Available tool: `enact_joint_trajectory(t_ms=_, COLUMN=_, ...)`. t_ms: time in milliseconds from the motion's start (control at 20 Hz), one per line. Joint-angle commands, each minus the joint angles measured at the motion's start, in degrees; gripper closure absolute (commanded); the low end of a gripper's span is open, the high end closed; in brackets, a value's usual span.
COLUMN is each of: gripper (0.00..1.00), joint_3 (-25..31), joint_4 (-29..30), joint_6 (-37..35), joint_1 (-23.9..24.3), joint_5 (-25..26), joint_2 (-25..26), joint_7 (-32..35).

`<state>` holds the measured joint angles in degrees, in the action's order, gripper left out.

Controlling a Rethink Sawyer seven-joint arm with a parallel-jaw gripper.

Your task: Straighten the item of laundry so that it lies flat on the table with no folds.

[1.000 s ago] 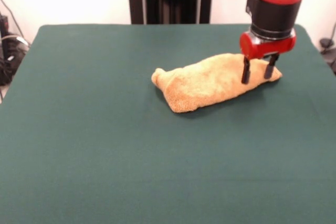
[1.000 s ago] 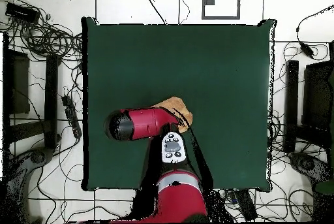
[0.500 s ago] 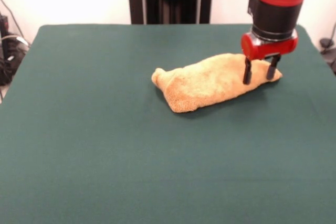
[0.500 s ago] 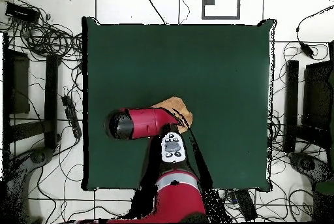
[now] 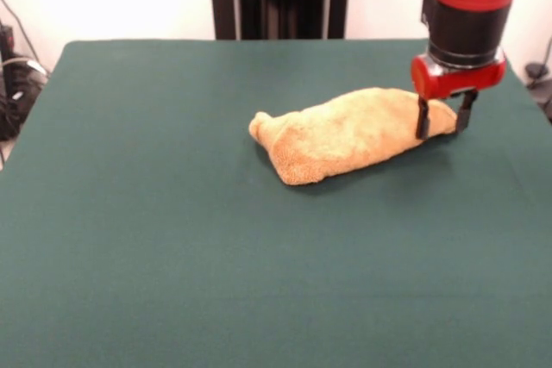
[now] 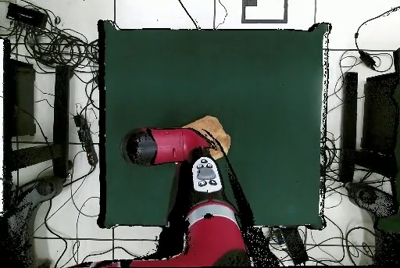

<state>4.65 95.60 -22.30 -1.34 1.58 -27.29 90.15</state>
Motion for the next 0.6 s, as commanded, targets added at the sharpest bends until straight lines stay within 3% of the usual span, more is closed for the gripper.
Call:
enact_joint_trajectory(t_ms=50, gripper=0.0, joint_3=10.5, joint_4=4.32, joint_6=-0.91, joint_1=2.14, joint_5=-5.2, joint_2=1.28, joint_7=9.65)
enact_joint_trajectory(t_ms=300, gripper=0.0, joint_3=12.22, joint_4=5.09, joint_6=-1.41, joint_1=3.27, joint_5=-6.06, joint_2=2.79, joint_7=9.08)
enact_joint_trajectory(t_ms=600, gripper=0.0, joint_3=7.03, joint_4=1.22, joint_6=-10.6, joint_1=-0.46, joint_5=-5.44, joint_2=4.27, joint_7=9.32)
